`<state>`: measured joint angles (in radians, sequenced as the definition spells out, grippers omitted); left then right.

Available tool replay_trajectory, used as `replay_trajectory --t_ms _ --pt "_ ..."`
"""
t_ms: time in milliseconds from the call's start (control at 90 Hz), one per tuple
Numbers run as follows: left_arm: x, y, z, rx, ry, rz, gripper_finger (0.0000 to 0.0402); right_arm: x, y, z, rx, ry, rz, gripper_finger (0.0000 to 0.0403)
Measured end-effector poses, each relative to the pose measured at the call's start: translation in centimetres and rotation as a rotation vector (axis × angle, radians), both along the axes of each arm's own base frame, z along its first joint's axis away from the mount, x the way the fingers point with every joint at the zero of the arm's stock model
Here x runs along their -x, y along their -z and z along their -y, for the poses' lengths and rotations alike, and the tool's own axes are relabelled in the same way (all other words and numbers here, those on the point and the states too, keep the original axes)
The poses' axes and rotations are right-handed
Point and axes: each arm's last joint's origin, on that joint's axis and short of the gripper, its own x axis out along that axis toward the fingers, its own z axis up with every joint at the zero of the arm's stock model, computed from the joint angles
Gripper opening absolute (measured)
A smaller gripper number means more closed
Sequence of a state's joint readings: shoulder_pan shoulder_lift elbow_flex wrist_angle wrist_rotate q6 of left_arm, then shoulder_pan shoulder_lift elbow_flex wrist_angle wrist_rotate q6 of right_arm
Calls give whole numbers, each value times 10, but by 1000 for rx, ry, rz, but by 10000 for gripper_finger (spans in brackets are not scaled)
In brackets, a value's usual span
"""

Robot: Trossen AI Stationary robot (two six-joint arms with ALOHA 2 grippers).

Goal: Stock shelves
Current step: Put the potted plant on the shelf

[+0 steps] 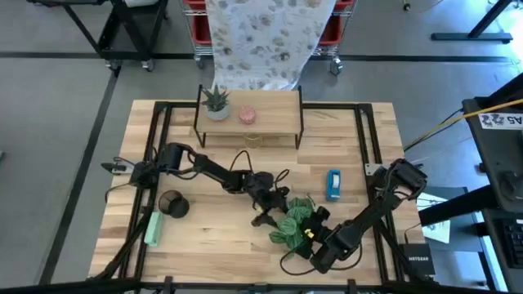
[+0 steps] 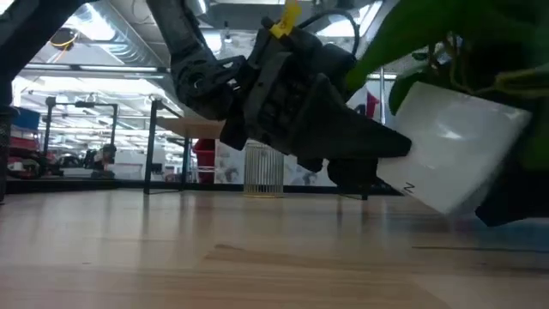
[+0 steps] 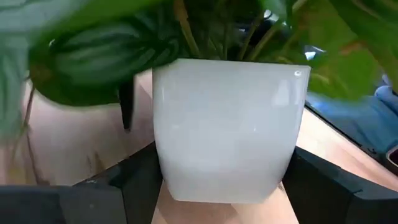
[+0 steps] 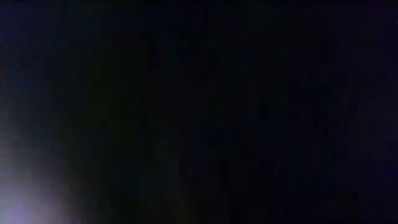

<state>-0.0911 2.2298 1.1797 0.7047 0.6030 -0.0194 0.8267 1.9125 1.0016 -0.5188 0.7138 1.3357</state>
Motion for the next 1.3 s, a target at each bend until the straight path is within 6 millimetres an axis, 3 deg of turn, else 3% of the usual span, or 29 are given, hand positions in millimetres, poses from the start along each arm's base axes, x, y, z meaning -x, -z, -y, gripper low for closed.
replay_trajectory --t_ms 200,389,633,778,933,1111,1300 --pt "13 -19 -9 -39 -96 52 263 16 1 -5 -14 54 -14 265" --pt "23 -50 -13 -107 -200 135 263 18 1 -5 -16 76 3 265" --pt "40 -112 -23 -271 -469 307 263 17 -1 -4 36 81 60 265" --pt "52 -145 -41 -437 -698 375 263 16 -2 -3 73 83 110 265" --pt "56 -153 -86 -462 -892 352 263 14 -4 0 128 93 174 265" --pt "61 -145 -137 -453 -1037 292 263 3 -4 8 150 103 171 265" --pt "62 -131 -166 -450 -1110 242 263 -7 -5 11 164 68 166 265"
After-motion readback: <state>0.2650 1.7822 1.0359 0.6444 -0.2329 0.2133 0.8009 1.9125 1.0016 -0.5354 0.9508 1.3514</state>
